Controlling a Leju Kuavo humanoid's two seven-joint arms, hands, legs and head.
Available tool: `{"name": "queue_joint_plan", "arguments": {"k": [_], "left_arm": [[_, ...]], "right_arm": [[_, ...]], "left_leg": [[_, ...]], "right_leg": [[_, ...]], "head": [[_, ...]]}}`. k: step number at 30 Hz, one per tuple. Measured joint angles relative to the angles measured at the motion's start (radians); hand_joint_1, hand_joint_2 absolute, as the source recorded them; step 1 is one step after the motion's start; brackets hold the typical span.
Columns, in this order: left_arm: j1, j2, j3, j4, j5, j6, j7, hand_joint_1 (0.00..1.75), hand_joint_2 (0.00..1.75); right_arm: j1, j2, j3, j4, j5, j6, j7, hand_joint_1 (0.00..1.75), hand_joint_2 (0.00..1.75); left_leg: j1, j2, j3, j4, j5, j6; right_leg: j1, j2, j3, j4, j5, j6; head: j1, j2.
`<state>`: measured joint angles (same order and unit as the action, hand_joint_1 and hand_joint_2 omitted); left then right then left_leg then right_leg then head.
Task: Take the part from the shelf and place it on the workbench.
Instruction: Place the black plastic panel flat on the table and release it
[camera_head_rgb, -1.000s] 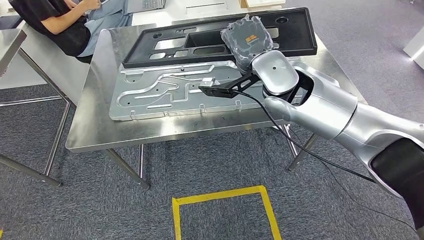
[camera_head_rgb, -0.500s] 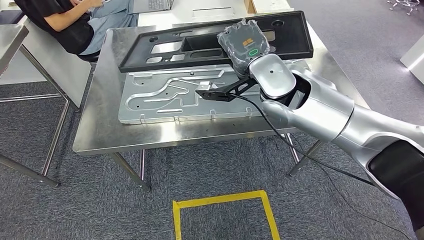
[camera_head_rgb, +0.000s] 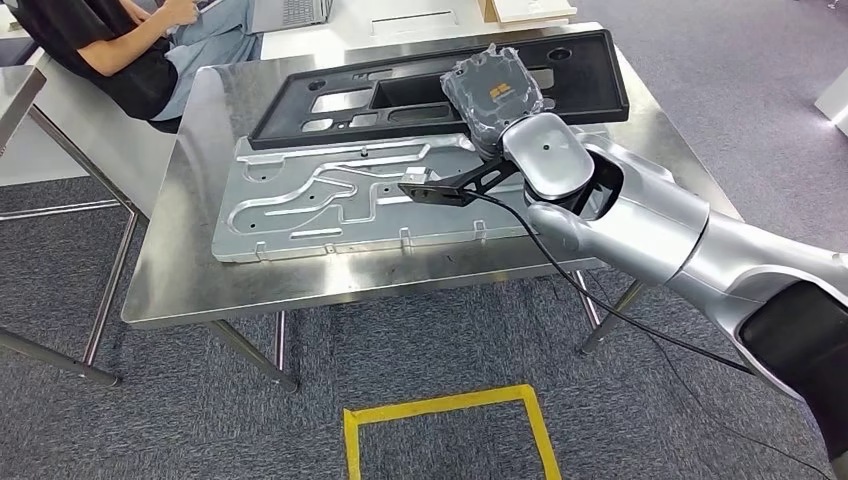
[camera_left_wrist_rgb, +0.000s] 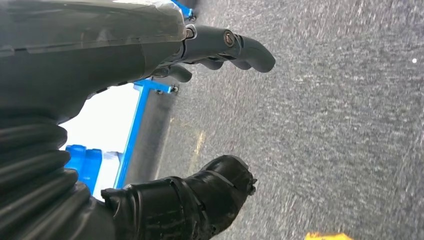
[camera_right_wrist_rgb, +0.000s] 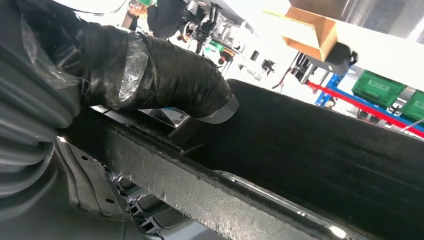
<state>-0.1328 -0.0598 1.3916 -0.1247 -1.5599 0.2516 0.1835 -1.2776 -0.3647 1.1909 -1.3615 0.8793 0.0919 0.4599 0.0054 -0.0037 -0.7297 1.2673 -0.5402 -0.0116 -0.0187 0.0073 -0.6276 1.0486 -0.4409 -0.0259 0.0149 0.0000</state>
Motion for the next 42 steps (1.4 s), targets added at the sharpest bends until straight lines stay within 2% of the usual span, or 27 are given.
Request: {"name": "queue_joint_plan", "arguments": {"k": [1,2,4,5,7,10,11,13,14,15,16,18,19,21,24,26,27,29,30,31,32,34,35,36,38,40,42], "left_arm": [[0.000,0.000,0.000,0.000,0.000,0.000,0.000,0.00,1.75],[0.001,0.000,0.000,0.000,0.000,0.000,0.000,0.00,1.75],[0.002,0.000,0.000,0.000,0.000,-0.001,0.000,0.00,1.75],[0.002,0.001,0.000,0.000,0.000,-0.001,0.000,0.00,1.75],[0.000,0.003,0.000,0.000,0.000,-0.001,0.000,0.00,1.75],[0.000,0.004,0.000,0.000,0.000,-0.002,0.001,0.00,1.75],[0.001,0.003,0.000,0.000,0.000,-0.003,0.002,0.00,1.75],[0.000,0.003,0.000,0.000,0.001,-0.005,0.006,0.00,1.75],[-0.001,0.003,0.000,0.000,0.001,-0.007,0.008,0.00,1.75],[-0.002,0.002,0.000,0.000,0.001,-0.008,0.010,0.00,1.75],[-0.003,0.002,0.000,0.000,0.002,-0.009,0.010,0.00,1.75],[-0.002,0.001,0.000,0.000,0.003,-0.011,0.012,0.00,1.75],[-0.001,0.001,0.000,0.000,0.004,-0.012,0.012,0.00,1.75],[-0.001,0.002,0.001,0.000,0.006,-0.014,0.012,0.00,1.75],[-0.001,0.001,0.001,0.000,0.007,-0.018,0.011,0.00,1.75],[-0.002,0.000,0.001,0.000,0.008,-0.019,0.009,0.00,1.75],[-0.002,0.000,0.002,0.000,0.009,-0.019,0.008,0.00,1.75],[-0.002,0.000,0.002,0.000,0.010,-0.019,0.007,0.00,1.75],[-0.002,0.000,0.003,0.000,0.010,-0.020,0.007,0.00,1.75],[-0.001,0.000,0.003,0.000,0.010,-0.022,0.007,0.00,1.75],[0.000,0.001,0.003,0.000,0.010,-0.023,0.008,0.00,1.75],[0.002,0.003,0.003,0.000,0.010,-0.027,0.008,0.00,1.75],[0.002,0.005,0.003,0.000,0.010,-0.028,0.008,0.00,1.75],[0.002,0.007,0.003,0.000,0.009,-0.029,0.008,0.00,1.75],[0.000,0.009,0.003,0.000,0.006,-0.032,0.007,0.00,1.75],[0.000,0.009,0.004,0.000,0.002,-0.035,0.003,0.00,1.75],[0.000,0.009,0.004,0.000,0.001,-0.037,0.000,0.00,1.75]], "right_arm": [[0.002,0.000,0.001,0.001,0.000,0.000,0.000,1.75,1.75],[0.004,0.000,0.001,0.001,0.000,0.000,0.000,1.75,1.75],[0.003,0.000,0.001,0.001,0.000,0.000,0.000,1.75,1.75],[0.002,0.000,0.001,0.002,0.000,-0.001,0.000,1.75,1.75],[0.000,0.000,0.001,0.003,0.000,-0.001,-0.001,1.75,1.75],[0.001,0.000,0.001,0.004,0.000,-0.002,-0.005,1.75,1.75],[-0.001,0.000,0.001,0.005,0.000,-0.003,-0.006,1.75,1.75],[-0.002,0.000,0.002,0.006,0.000,-0.007,-0.011,1.75,1.75],[0.000,0.001,0.005,0.008,0.000,-0.010,-0.014,1.75,1.75],[0.004,0.002,0.009,0.010,0.000,-0.012,-0.017,1.75,1.75],[0.009,0.003,0.013,0.013,0.000,-0.014,-0.021,1.75,1.75],[0.013,0.006,0.018,0.020,0.000,-0.017,-0.026,1.75,1.75],[0.013,0.008,0.018,0.024,0.000,-0.020,-0.029,1.75,1.75],[0.012,0.017,0.020,0.030,0.000,-0.027,-0.036,1.75,1.75],[0.017,0.031,0.025,0.044,0.000,-0.033,-0.046,1.75,1.75],[0.017,0.039,0.026,0.052,0.000,-0.037,-0.048,1.75,1.75],[0.017,0.044,0.026,0.056,0.000,-0.043,-0.048,1.75,1.75],[0.019,0.051,0.026,0.065,0.000,-0.063,-0.048,1.75,1.75],[0.022,0.054,0.026,0.070,0.000,-0.074,-0.047,1.75,1.75],[0.024,0.056,0.026,0.074,0.000,-0.082,-0.047,1.75,1.75],[0.025,0.057,0.025,0.077,0.000,-0.087,-0.046,1.75,1.75],[0.025,0.058,0.024,0.081,0.000,-0.091,-0.044,1.75,1.75],[0.024,0.058,0.022,0.083,0.001,-0.092,-0.043,1.75,1.75],[0.024,0.058,0.021,0.085,0.001,-0.093,-0.042,1.75,1.75],[0.026,0.059,0.021,0.089,0.002,-0.095,-0.043,1.75,1.75],[0.029,0.062,0.021,0.096,0.002,-0.097,-0.047,1.75,1.75],[0.029,0.065,0.021,0.105,0.004,-0.102,-0.052,1.75,1.75]], "left_leg": [[-0.001,0.000,-0.006,-0.006,0.022,0.005],[-0.004,-0.001,0.007,-0.050,0.060,0.013],[-0.012,-0.001,0.054,-0.163,0.127,0.034],[-0.017,-0.001,0.075,-0.207,0.139,0.043],[-0.024,0.000,0.095,-0.242,0.131,0.054],[-0.019,0.002,0.116,-0.277,0.135,0.054],[-0.015,0.003,0.124,-0.288,0.138,0.055],[-0.012,0.004,0.131,-0.294,0.136,0.058],[-0.011,0.004,0.132,-0.293,0.133,0.060],[-0.010,0.003,0.134,-0.291,0.129,0.060],[-0.008,0.001,0.136,-0.286,0.124,0.059],[-0.001,-0.002,0.137,-0.267,0.107,0.049],[0.000,-0.004,0.134,-0.253,0.096,0.041],[-0.001,-0.006,0.126,-0.231,0.080,0.027],[0.000,-0.006,0.124,-0.225,0.073,0.016],[0.002,-0.004,0.107,-0.186,0.050,0.007],[0.004,-0.002,0.082,-0.138,0.028,0.001],[0.005,-0.002,0.012,-0.015,-0.010,-0.007],[0.006,-0.002,-0.016,0.024,-0.012,-0.008],[0.006,-0.002,-0.029,0.029,0.005,-0.007],[0.005,-0.002,-0.022,-0.003,0.037,-0.003],[0.003,-0.002,0.029,-0.128,0.112,0.009],[-0.001,-0.002,0.055,-0.184,0.131,0.015],[-0.004,-0.002,0.072,-0.218,0.137,0.020],[-0.010,-0.002,0.084,-0.239,0.129,0.026],[-0.004,-0.001,0.096,-0.257,0.133,0.032],[0.000,0.001,0.112,-0.274,0.137,0.042]], "right_leg": [[0.002,0.001,0.006,0.000,-0.004,0.000],[0.005,0.001,0.013,0.000,-0.008,0.000],[0.010,0.002,0.026,-0.003,-0.016,0.001],[0.011,0.002,0.029,-0.005,-0.018,0.004],[0.008,0.001,0.031,-0.012,-0.018,0.013],[0.008,-0.002,0.028,-0.004,-0.028,0.028],[0.009,-0.002,0.013,0.026,-0.044,0.032],[0.006,-0.003,-0.048,0.135,-0.088,0.040],[0.004,-0.003,-0.083,0.190,-0.102,0.044],[0.000,-0.003,-0.107,0.221,-0.101,0.048],[-0.004,-0.004,-0.115,0.220,-0.083,0.053],[-0.013,-0.006,-0.084,0.126,-0.015,0.062],[-0.015,-0.007,-0.060,0.074,0.007,0.065],[-0.013,-0.006,-0.034,0.021,0.016,0.058],[-0.010,-0.003,-0.031,0.019,0.007,0.035],[-0.014,-0.003,-0.024,0.015,0.006,0.023],[-0.014,-0.003,-0.020,0.013,0.004,0.018],[-0.013,-0.003,-0.013,0.012,0.000,0.012],[-0.012,-0.003,-0.009,0.012,-0.003,0.011],[-0.011,-0.002,-0.005,0.012,-0.007,0.011],[-0.011,-0.002,0.002,0.012,-0.011,0.012],[-0.009,-0.001,0.015,0.010,-0.019,0.015],[-0.007,-0.001,0.019,0.008,-0.021,0.018],[-0.006,0.000,0.021,0.004,-0.022,0.022],[-0.006,0.001,0.024,-0.004,-0.022,0.033],[-0.005,0.000,0.025,-0.001,-0.029,0.044],[-0.003,-0.002,-0.005,0.061,-0.063,0.049]], "head": [[0.000,0.000],[0.000,0.000],[0.001,0.000],[0.001,0.000],[0.001,0.000],[0.002,0.000],[0.003,0.000],[0.004,0.000],[0.004,0.000],[0.004,0.000],[0.004,0.000],[0.004,0.000],[0.005,0.000],[0.005,0.000],[0.005,0.000],[0.001,0.000],[0.000,0.000],[-0.003,0.000],[-0.003,0.000],[-0.003,0.000],[-0.002,0.000],[-0.002,0.000],[-0.002,0.000],[-0.002,0.000],[-0.002,0.000],[-0.001,0.000],[0.001,0.000]]}}
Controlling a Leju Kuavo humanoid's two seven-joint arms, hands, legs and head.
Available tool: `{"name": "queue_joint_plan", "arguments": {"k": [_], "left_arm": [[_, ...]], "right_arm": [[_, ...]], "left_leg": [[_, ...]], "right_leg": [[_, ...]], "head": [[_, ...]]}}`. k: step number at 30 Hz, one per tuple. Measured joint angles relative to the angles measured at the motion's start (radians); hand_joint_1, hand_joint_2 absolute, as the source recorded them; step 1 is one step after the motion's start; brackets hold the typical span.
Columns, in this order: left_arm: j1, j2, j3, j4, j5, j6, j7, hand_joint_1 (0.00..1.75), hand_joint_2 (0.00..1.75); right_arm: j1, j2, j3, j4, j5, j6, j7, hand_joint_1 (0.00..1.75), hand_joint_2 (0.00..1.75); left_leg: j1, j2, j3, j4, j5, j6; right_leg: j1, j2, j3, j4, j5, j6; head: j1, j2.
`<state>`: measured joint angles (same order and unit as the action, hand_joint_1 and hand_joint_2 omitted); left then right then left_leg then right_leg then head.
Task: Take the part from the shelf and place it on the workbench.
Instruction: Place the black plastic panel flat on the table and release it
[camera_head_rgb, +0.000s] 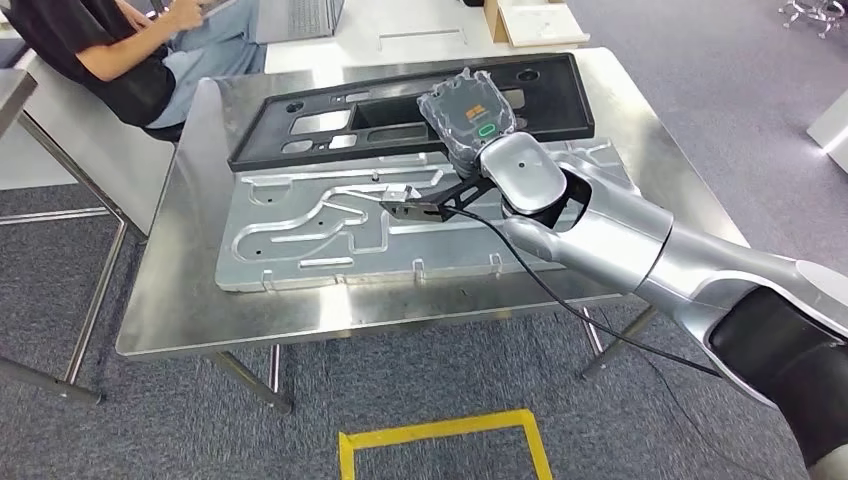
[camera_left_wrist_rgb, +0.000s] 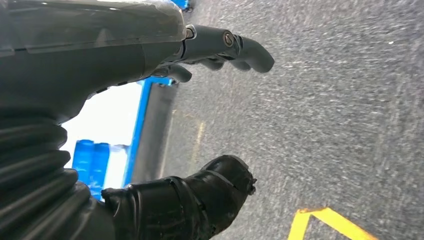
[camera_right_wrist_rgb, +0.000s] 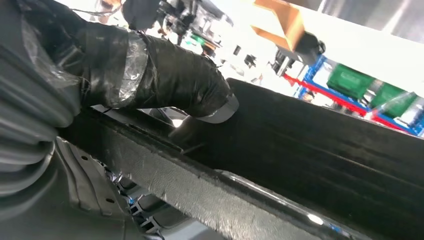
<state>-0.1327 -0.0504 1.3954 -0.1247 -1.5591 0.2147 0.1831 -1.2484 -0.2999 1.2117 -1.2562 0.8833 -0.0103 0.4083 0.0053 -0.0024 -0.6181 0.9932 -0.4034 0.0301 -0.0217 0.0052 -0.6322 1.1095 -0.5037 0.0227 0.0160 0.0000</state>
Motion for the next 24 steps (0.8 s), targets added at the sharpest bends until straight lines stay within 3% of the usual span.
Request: {"name": "queue_joint_plan", "arguments": {"k": [2,3,4,5,7,9,11,14,17,19,20,21,23,24], "left_arm": [[-0.001,0.000,0.000,0.000,0.000,-0.001,-0.002,0.00,1.75],[-0.002,0.000,0.000,0.000,-0.001,-0.001,-0.003,0.00,1.75],[-0.002,0.000,0.000,0.000,-0.001,-0.001,-0.003,0.00,1.75],[-0.002,0.000,0.000,0.000,-0.001,-0.001,-0.003,0.00,1.75],[0.001,0.000,0.000,0.000,-0.001,-0.001,-0.003,0.00,1.75],[0.002,0.000,0.001,0.000,0.000,-0.001,-0.001,0.00,1.75],[0.001,0.000,0.001,0.000,0.000,-0.001,0.003,0.00,1.75],[0.000,-0.002,0.001,0.000,0.000,-0.001,0.010,0.00,1.75],[0.001,-0.002,0.002,0.000,0.001,-0.001,0.010,0.00,1.75],[0.001,-0.001,0.004,0.000,0.001,-0.002,0.010,0.00,1.75],[0.001,-0.002,0.005,0.000,0.001,-0.002,0.010,0.00,1.75],[0.002,-0.002,0.005,0.000,0.001,-0.002,0.010,0.00,1.75],[0.002,-0.001,0.006,0.000,0.001,-0.002,0.009,0.00,1.75],[0.002,-0.001,0.006,0.000,0.001,-0.002,0.007,0.00,1.75]], "right_arm": [[0.004,0.002,0.001,0.008,0.001,-0.004,-0.003,1.75,1.75],[0.008,0.003,0.001,0.012,0.002,-0.005,-0.004,1.75,1.75],[0.012,0.003,0.002,0.015,0.002,-0.004,-0.004,1.75,1.75],[0.016,0.003,0.003,0.018,0.002,-0.004,-0.005,1.75,1.75],[0.018,0.003,0.002,0.023,0.002,-0.004,-0.005,1.75,1.75],[0.016,0.005,0.002,0.025,0.002,-0.004,-0.005,1.75,1.75],[0.016,0.007,0.002,0.028,0.003,-0.004,-0.004,1.75,1.75],[0.018,0.008,0.002,0.033,0.000,-0.006,-0.001,1.75,1.75],[0.023,0.008,0.001,0.038,-0.001,-0.008,0.000,1.75,1.75],[0.032,0.008,0.001,0.041,-0.001,-0.008,0.000,1.75,1.75],[0.038,0.008,0.001,0.043,-0.001,-0.008,0.000,1.75,1.75],[0.042,0.008,0.001,0.043,-0.001,-0.008,0.000,1.75,1.75],[0.044,0.008,0.001,0.044,0.000,-0.008,0.000,1.75,1.75],[0.043,0.008,0.001,0.045,0.000,-0.008,0.000,1.75,1.75]], "left_leg": [[-0.003,0.000,0.004,0.001,-0.003,0.009],[-0.004,0.000,0.004,0.003,-0.007,0.011],[-0.004,-0.002,0.005,0.007,-0.011,0.012],[-0.004,-0.003,0.005,0.011,-0.016,0.011],[-0.003,-0.006,0.006,0.027,-0.030,0.005],[-0.007,-0.006,0.000,0.045,-0.044,-0.006],[-0.010,-0.006,-0.003,0.050,-0.049,-0.015],[-0.007,-0.005,-0.008,0.069,-0.066,-0.029],[0.000,-0.003,-0.081,0.216,-0.129,-0.047],[0.004,-0.003,-0.134,0.302,-0.145,-0.052],[0.004,-0.003,-0.140,0.299,-0.129,-0.051],[0.004,-0.003,-0.127,0.260,-0.097,-0.049],[0.001,-0.003,-0.071,0.132,-0.028,-0.038],[-0.003,-0.004,-0.046,0.078,-0.011,-0.032]], "right_leg": [[0.002,-0.001,-0.064,0.119,-0.046,0.000],[0.002,-0.001,-0.094,0.166,-0.056,0.001],[0.001,-0.001,-0.110,0.182,-0.047,0.001],[0.001,-0.002,-0.110,0.164,-0.023,0.002],[-0.001,-0.003,-0.069,0.053,0.045,0.000],[0.001,-0.004,-0.031,-0.032,0.073,-0.006],[0.006,-0.001,-0.023,-0.046,0.069,-0.015],[0.000,0.000,-0.015,-0.054,0.069,-0.030],[-0.004,0.001,-0.001,-0.059,0.064,-0.040],[-0.003,0.001,0.006,-0.059,0.059,-0.042],[-0.003,0.001,0.010,-0.059,0.056,-0.042],[-0.003,0.001,0.016,-0.059,0.052,-0.040],[-0.001,0.003,0.026,-0.061,0.045,-0.036],[-0.001,0.004,0.028,-0.063,0.043,-0.032]], "head": [[0.001,0.000],[0.001,0.000],[0.001,0.000],[0.001,0.000],[0.001,0.000],[0.000,0.000],[-0.001,0.000],[-0.003,0.000],[-0.007,0.000],[-0.007,0.000],[-0.007,0.000],[-0.007,0.000],[-0.006,0.000],[-0.006,0.000]]}}
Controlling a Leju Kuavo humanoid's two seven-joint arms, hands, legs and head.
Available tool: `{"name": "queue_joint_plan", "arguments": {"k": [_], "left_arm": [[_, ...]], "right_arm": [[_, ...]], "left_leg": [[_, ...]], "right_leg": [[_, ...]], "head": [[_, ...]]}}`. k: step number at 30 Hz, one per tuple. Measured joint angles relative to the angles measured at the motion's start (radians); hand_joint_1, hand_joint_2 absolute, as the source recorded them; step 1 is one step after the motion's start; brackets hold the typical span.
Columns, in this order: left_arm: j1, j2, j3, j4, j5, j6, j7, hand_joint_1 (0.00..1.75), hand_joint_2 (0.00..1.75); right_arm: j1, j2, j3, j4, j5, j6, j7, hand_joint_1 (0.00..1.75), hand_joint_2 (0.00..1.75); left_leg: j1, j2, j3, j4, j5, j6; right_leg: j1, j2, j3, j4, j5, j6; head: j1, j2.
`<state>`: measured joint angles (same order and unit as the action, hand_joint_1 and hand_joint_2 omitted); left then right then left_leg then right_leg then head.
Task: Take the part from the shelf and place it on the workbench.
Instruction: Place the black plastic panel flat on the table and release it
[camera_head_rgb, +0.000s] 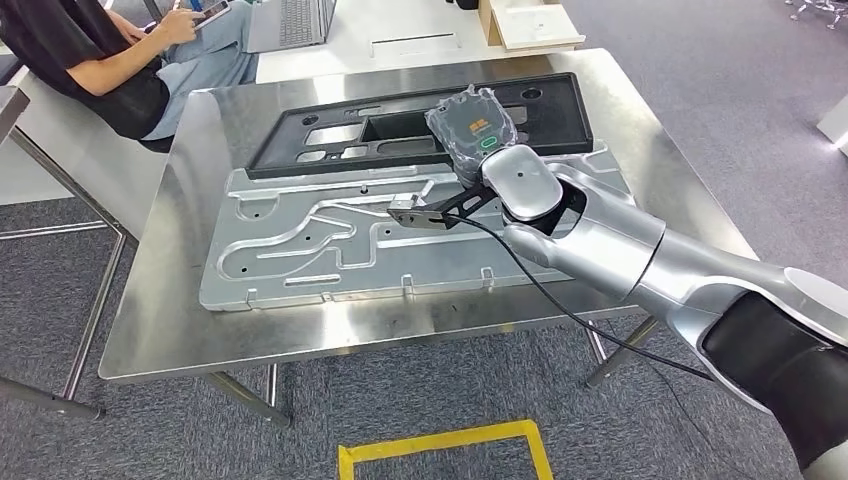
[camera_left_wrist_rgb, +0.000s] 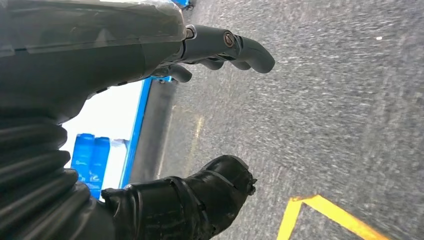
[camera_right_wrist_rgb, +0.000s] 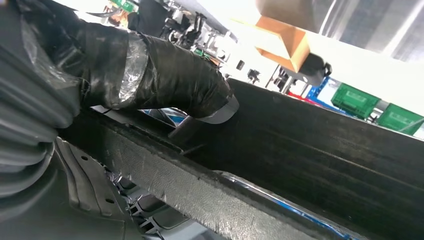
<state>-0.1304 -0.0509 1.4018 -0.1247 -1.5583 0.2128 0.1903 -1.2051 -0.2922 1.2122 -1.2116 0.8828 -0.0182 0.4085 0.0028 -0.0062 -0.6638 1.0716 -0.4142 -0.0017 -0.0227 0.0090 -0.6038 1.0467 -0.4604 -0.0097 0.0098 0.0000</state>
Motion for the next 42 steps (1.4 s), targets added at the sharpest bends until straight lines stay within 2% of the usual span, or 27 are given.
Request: {"name": "queue_joint_plan", "arguments": {"k": [1,3,5,6,7,9,10,11,12,13,15,16,18,21,22,24,25,26,27,29,31,33,36,38,40,41,42], "left_arm": [[-0.001,0.001,0.001,0.000,0.000,0.000,-0.003,0.00,1.75],[-0.003,0.001,0.003,0.000,0.000,-0.001,-0.009,0.00,1.75],[-0.002,0.001,0.005,0.000,0.000,-0.002,-0.012,0.00,1.75],[-0.002,0.001,0.007,0.000,0.000,-0.002,-0.013,0.00,1.75],[-0.001,0.001,0.008,0.000,0.000,-0.003,-0.014,0.00,1.75],[-0.002,0.001,0.009,0.000,0.000,-0.003,-0.014,0.00,1.75],[-0.003,0.001,0.009,0.000,0.000,-0.004,-0.014,0.00,1.75],[-0.004,0.001,0.009,0.000,0.000,-0.004,-0.014,0.00,1.75],[-0.004,0.001,0.010,0.000,0.000,-0.004,-0.014,0.00,1.75],[-0.003,0.000,0.010,0.000,0.000,-0.004,-0.014,0.00,1.75],[-0.001,0.000,0.010,0.000,0.000,-0.004,-0.014,0.00,1.75],[-0.001,0.000,0.010,0.000,0.000,-0.004,-0.014,0.00,1.75],[-0.001,0.000,0.010,0.000,-0.001,-0.005,-0.014,0.00,1.75],[-0.002,-0.002,0.010,0.000,-0.003,-0.004,-0.004,0.00,1.75],[-0.002,-0.002,0.010,0.000,-0.005,-0.001,0.001,0.00,1.75],[-0.002,-0.002,0.010,0.000,-0.008,0.006,0.006,0.00,1.75],[-0.002,-0.002,0.010,0.000,-0.009,0.008,0.006,0.00,1.75],[-0.002,-0.002,0.010,0.000,-0.009,0.008,0.005,0.00,1.75],[-0.002,-0.002,0.010,0.000,-0.009,0.007,0.004,0.00,1.75],[-0.001,-0.002,0.010,0.000,-0.010,0.006,0.001,0.00,1.75],[-0.001,-0.001,0.010,0.000,-0.010,0.005,-0.002,0.00,1.75],[-0.002,-0.001,0.010,0.000,-0.010,0.004,-0.005,0.00,1.75],[-0.002,-0.001,0.010,0.000,-0.011,0.004,-0.006,0.00,1.75],[-0.002,-0.002,0.010,0.000,-0.011,0.006,-0.006,0.00,1.75],[-0.004,-0.002,0.009,0.000,-0.012,0.010,-0.008,0.00,1.75],[-0.004,-0.002,0.009,0.000,-0.012,0.012,-0.010,0.00,1.75],[-0.005,-0.002,0.008,0.000,-0.012,0.014,-0.012,0.00,1.75]], "right_arm": [[-0.001,0.000,0.000,0.000,0.000,0.000,0.000,1.75,1.75],[0.000,0.000,-0.001,0.001,0.000,0.000,0.000,1.75,1.75],[0.002,0.000,-0.002,0.002,0.000,0.000,0.000,1.75,1.75],[0.001,-0.001,-0.003,0.003,0.000,0.000,0.000,1.75,1.75],[-0.001,-0.001,-0.004,0.003,0.000,0.000,0.000,1.75,1.75],[0.000,-0.001,-0.005,0.004,0.000,0.000,0.000,1.75,1.75],[0.004,-0.001,-0.005,0.005,0.000,0.000,0.000,1.75,1.75],[0.008,-0.001,-0.005,0.005,0.000,0.000,0.000,1.75,1.75],[0.010,-0.001,-0.005,0.006,0.000,0.000,-0.001,1.75,1.75],[0.010,-0.001,-0.005,0.006,0.000,0.000,0.000,1.75,1.75],[0.006,0.000,-0.005,0.006,0.000,0.000,0.000,1.75,1.75],[0.005,0.000,-0.005,0.006,0.000,0.000,0.000,1.75,1.75],[0.007,0.000,-0.005,0.007,0.002,-0.003,0.001,1.75,1.75],[0.010,0.003,-0.005,0.013,0.007,-0.019,0.005,1.75,1.75],[0.010,0.006,-0.005,0.016,0.009,-0.027,0.004,1.75,1.75],[0.015,0.013,-0.005,0.022,0.011,-0.039,0.000,1.75,1.75],[0.021,0.017,-0.005,0.026,0.012,-0.041,-0.002,1.75,1.75],[0.028,0.020,-0.005,0.029,0.012,-0.042,-0.004,1.75,1.75],[0.034,0.023,-0.005,0.033,0.012,-0.043,-0.006,1.75,1.75],[0.039,0.026,-0.005,0.039,0.012,-0.046,-0.010,1.75,1.75],[0.040,0.028,-0.006,0.044,0.012,-0.052,-0.011,1.75,1.75],[0.042,0.030,-0.006,0.050,0.012,-0.057,-0.012,1.75,1.75],[0.048,0.032,-0.006,0.058,0.012,-0.063,-0.019,1.75,1.75],[0.052,0.034,-0.007,0.064,0.012,-0.078,-0.022,1.75,1.75],[0.065,0.037,-0.007,0.070,0.009,-0.096,-0.027,1.75,1.75],[0.076,0.039,-0.007,0.073,0.007,-0.105,-0.029,1.75,1.75],[0.087,0.041,-0.007,0.077,0.004,-0.113,-0.033,1.75,1.75]], "left_leg": [[-0.004,0.000,0.016,-0.031,0.005,0.005],[-0.009,0.000,0.026,-0.052,0.000,0.014],[-0.004,0.002,0.043,-0.071,0.004,0.024],[-0.001,0.003,0.052,-0.082,0.007,0.030],[0.001,0.004,0.059,-0.089,0.008,0.035],[-0.002,0.005,0.063,-0.088,0.003,0.043],[-0.002,0.004,0.063,-0.085,-0.001,0.045],[-0.003,0.003,0.064,-0.080,-0.006,0.046],[-0.002,0.002,0.064,-0.073,-0.012,0.044],[-0.002,0.000,0.065,-0.064,-0.020,0.042],[-0.005,-0.002,0.062,-0.045,-0.037,0.032],[-0.007,-0.002,0.059,-0.037,-0.043,0.027],[-0.009,-0.002,0.057,-0.034,-0.047,0.019],[-0.005,0.000,0.046,-0.007,-0.069,0.003],[-0.003,0.000,0.027,0.033,-0.089,-0.004],[0.001,0.001,-0.037,0.156,-0.135,-0.015],[0.003,0.001,-0.067,0.205,-0.144,-0.018],[0.005,0.001,-0.085,0.224,-0.136,-0.019],[0.006,0.001,-0.083,0.203,-0.109,-0.018],[0.006,0.001,-0.036,0.078,-0.031,-0.011],[0.000,0.001,0.013,-0.025,0.005,-0.002],[-0.006,0.000,0.027,-0.050,-0.001,0.005],[-0.001,0.002,0.044,-0.073,0.003,0.021],[0.002,0.003,0.056,-0.085,0.004,0.032],[0.001,0.003,0.059,-0.083,-0.002,0.041],[0.001,0.002,0.061,-0.080,-0.006,0.043],[0.001,0.001,0.063,-0.076,-0.011,0.042]], "right_leg": [[0.000,0.000,0.001,-0.003,-0.001,0.004],[0.000,0.001,0.005,-0.012,0.000,0.016],[0.001,0.000,0.008,-0.009,-0.008,0.026],[0.003,-0.001,-0.002,0.017,-0.023,0.029],[0.004,-0.001,-0.026,0.065,-0.046,0.030],[0.005,-0.002,-0.099,0.194,-0.094,0.031],[0.005,-0.002,-0.129,0.238,-0.101,0.032],[0.004,-0.003,-0.143,0.248,-0.088,0.033],[0.003,-0.003,-0.138,0.219,-0.058,0.033],[0.003,-0.005,-0.117,0.161,-0.016,0.032],[0.004,-0.008,-0.071,0.051,0.032,0.027],[0.005,-0.008,-0.058,0.022,0.038,0.023],[0.009,-0.006,-0.052,0.011,0.032,0.014],[0.002,-0.006,-0.040,0.000,0.031,-0.002],[-0.001,-0.006,-0.035,-0.003,0.030,-0.007],[-0.001,-0.005,-0.027,-0.004,0.025,-0.012],[-0.002,-0.004,-0.023,-0.004,0.022,-0.013],[-0.001,-0.004,-0.018,-0.004,0.018,-0.013],[-0.001,-0.004,-0.012,-0.004,0.014,-0.011],[-0.002,-0.004,-0.001,-0.004,0.006,-0.007],[0.001,-0.004,0.004,-0.007,0.001,0.000],[0.002,-0.003,0.006,-0.012,0.000,0.010],[0.004,-0.005,0.004,0.000,-0.015,0.025],[0.004,-0.005,-0.043,0.096,-0.060,0.027],[0.004,-0.005,-0.115,0.220,-0.101,0.029],[0.003,-0.005,-0.138,0.250,-0.099,0.031],[0.002,-0.006,-0.142,0.240,-0.077,0.032]], "head": [[0.000,0.000],[0.000,0.000],[0.002,0.000],[0.004,0.000],[0.006,0.000],[0.007,0.000],[0.007,0.000],[0.007,0.000],[0.007,0.000],[0.007,0.000],[0.006,0.000],[0.006,0.000],[0.005,0.000],[0.003,0.000],[0.002,0.000],[-0.001,0.000],[-0.001,0.000],[-0.001,0.000],[-0.001,0.000],[0.000,0.000],[0.000,0.000],[0.000,0.000],[0.003,0.000],[0.006,0.000],[0.007,0.000],[0.007,0.000],[0.007,0.000]]}}
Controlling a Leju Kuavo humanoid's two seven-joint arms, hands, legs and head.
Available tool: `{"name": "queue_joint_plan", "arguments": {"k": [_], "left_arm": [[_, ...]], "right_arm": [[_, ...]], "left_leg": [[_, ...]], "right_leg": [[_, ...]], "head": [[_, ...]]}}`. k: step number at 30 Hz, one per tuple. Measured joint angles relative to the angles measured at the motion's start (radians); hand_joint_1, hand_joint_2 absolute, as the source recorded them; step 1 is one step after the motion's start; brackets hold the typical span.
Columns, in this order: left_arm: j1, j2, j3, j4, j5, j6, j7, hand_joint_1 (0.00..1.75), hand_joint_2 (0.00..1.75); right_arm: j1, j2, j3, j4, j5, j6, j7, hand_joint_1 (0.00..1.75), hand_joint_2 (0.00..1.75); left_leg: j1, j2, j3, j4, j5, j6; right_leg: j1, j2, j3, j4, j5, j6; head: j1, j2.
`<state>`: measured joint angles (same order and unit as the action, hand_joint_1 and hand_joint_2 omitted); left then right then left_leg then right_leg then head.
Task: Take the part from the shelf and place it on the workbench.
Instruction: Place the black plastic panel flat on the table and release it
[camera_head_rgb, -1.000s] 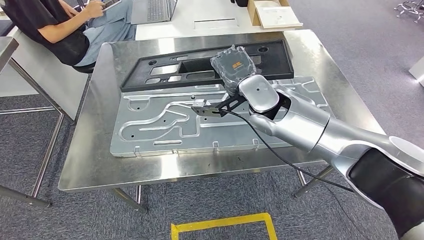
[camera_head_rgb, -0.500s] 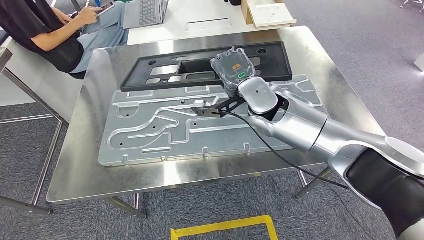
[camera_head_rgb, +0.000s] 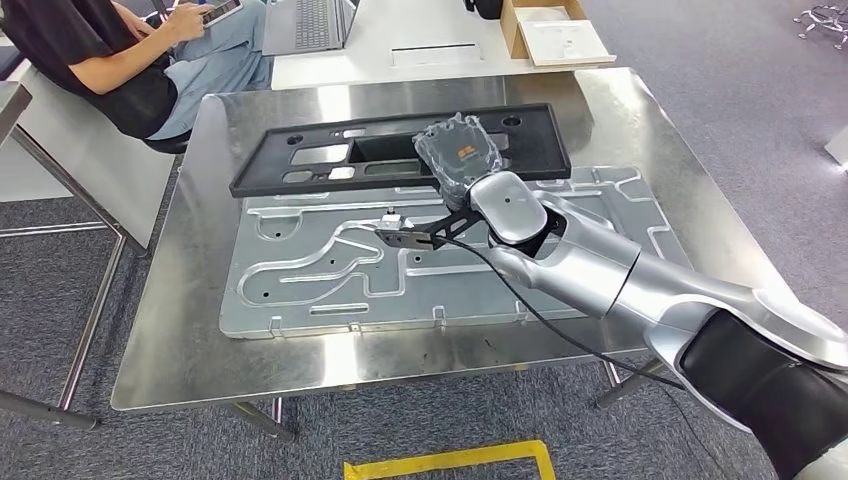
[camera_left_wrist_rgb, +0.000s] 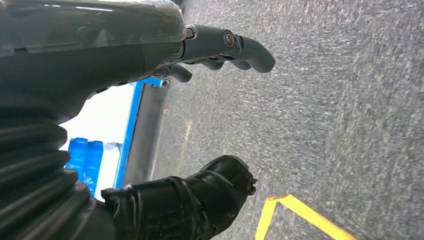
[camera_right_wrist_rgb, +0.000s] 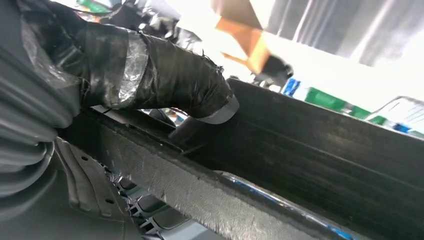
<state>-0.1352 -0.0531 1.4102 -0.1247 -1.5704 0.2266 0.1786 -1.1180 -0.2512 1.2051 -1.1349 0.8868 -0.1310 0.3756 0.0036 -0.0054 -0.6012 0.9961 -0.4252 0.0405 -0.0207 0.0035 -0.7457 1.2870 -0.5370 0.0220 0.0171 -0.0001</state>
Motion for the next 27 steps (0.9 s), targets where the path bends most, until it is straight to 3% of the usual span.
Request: {"name": "queue_joint_plan", "arguments": {"k": [2,4,6,9,11,13,14,15,17,19,20,24,25,27], "left_arm": [[0.001,-0.001,0.000,0.000,0.000,0.003,-0.003,0.00,1.75],[0.002,-0.002,-0.001,0.000,0.000,0.005,-0.004,0.00,1.75],[0.002,-0.002,-0.001,0.000,0.000,0.008,-0.005,0.00,1.75],[0.002,-0.004,-0.002,0.000,0.000,0.010,-0.007,0.00,1.75],[0.002,-0.007,-0.002,0.000,0.000,0.011,-0.008,0.00,1.75],[0.002,-0.007,-0.002,0.000,0.000,0.012,-0.009,0.00,1.75],[0.002,-0.007,-0.002,0.000,0.000,0.012,-0.009,0.00,1.75],[0.002,-0.007,-0.003,0.000,0.000,0.012,-0.010,0.00,1.75],[0.004,-0.007,-0.003,0.000,0.001,0.013,-0.012,0.00,1.75],[0.004,-0.007,-0.003,0.000,0.002,0.014,-0.013,0.00,1.75],[0.003,-0.006,-0.003,0.000,0.004,0.014,-0.012,0.00,1.75],[0.002,-0.007,-0.002,0.000,0.008,0.016,0.001,0.00,1.75],[0.003,-0.007,-0.002,0.000,0.009,0.017,0.003,0.00,1.75],[0.002,-0.007,-0.002,0.000,0.009,0.017,0.005,0.00,1.75]], "right_arm": [[0.018,0.003,-0.001,0.007,-0.005,-0.016,-0.006,1.75,1.75],[0.030,0.009,-0.006,0.014,-0.009,-0.036,-0.011,1.75,1.75],[0.047,0.016,-0.012,0.022,-0.015,-0.055,-0.017,1.75,1.75],[0.080,0.024,-0.020,0.035,-0.029,-0.079,-0.031,1.75,1.75],[0.100,0.030,-0.026,0.043,-0.035,-0.097,-0.038,1.75,1.75],[0.118,0.036,-0.029,0.050,-0.038,-0.107,-0.042,1.75,1.75],[0.126,0.038,-0.029,0.054,-0.038,-0.108,-0.043,1.75,1.75],[0.132,0.039,-0.029,0.058,-0.038,-0.108,-0.043,1.75,1.75],[0.140,0.043,-0.030,0.065,-0.037,-0.104,-0.047,1.75,1.75],[0.141,0.048,-0.032,0.072,-0.036,-0.099,-0.051,1.75,1.75],[0.142,0.049,-0.033,0.075,-0.035,-0.098,-0.053,1.75,1.75],[0.157,0.053,-0.034,0.084,-0.034,-0.098,-0.058,1.75,1.75],[0.158,0.054,-0.034,0.086,-0.034,-0.098,-0.058,1.75,1.75],[0.161,0.055,-0.035,0.089,-0.033,-0.098,-0.059,1.75,1.75]], "left_leg": [[0.001,-0.004,0.002,0.016,-0.015,-0.006],[-0.003,-0.006,-0.003,0.035,-0.032,-0.017],[-0.005,-0.006,-0.007,0.043,-0.039,-0.027],[-0.002,-0.004,-0.008,0.055,-0.053,-0.041],[0.001,-0.002,-0.046,0.136,-0.093,-0.054],[0.004,-0.001,-0.114,0.259,-0.133,-0.063],[0.005,-0.001,-0.140,0.296,-0.135,-0.065],[0.006,-0.001,-0.149,0.297,-0.119,-0.065],[0.007,0.000,-0.114,0.196,-0.043,-0.060],[0.003,-0.001,-0.059,0.074,0.007,-0.051],[0.000,-0.002,-0.043,0.042,0.013,-0.046],[0.000,-0.001,-0.023,0.012,0.010,-0.025],[0.002,0.000,-0.016,0.004,0.011,-0.018],[0.003,0.002,-0.008,-0.002,0.010,-0.007]], "right_leg": [[-0.003,-0.002,0.037,-0.109,0.074,0.000],[-0.002,-0.003,0.079,-0.208,0.110,-0.004],[0.004,-0.002,0.091,-0.228,0.105,-0.011],[-0.001,0.000,0.101,-0.236,0.104,-0.027],[-0.006,0.000,0.113,-0.243,0.102,-0.036],[-0.006,0.000,0.121,-0.244,0.096,-0.040],[-0.006,0.000,0.126,-0.244,0.093,-0.040],[-0.006,0.001,0.130,-0.244,0.089,-0.040],[-0.007,0.002,0.142,-0.244,0.081,-0.036],[-0.004,0.003,0.149,-0.245,0.074,-0.029],[-0.003,0.004,0.151,-0.247,0.073,-0.024],[-0.002,0.003,0.155,-0.250,0.064,-0.004],[-0.001,0.002,0.144,-0.226,0.050,-0.001],[0.001,0.001,0.088,-0.117,0.002,0.001]], "head": [[0.000,0.000],[-0.001,0.000],[-0.002,0.000],[-0.004,0.000],[-0.008,0.000],[-0.010,0.000],[-0.010,0.000],[-0.010,0.000],[-0.010,0.000],[-0.010,0.000],[-0.009,0.000],[-0.008,0.000],[-0.007,0.000],[-0.006,0.000]]}}
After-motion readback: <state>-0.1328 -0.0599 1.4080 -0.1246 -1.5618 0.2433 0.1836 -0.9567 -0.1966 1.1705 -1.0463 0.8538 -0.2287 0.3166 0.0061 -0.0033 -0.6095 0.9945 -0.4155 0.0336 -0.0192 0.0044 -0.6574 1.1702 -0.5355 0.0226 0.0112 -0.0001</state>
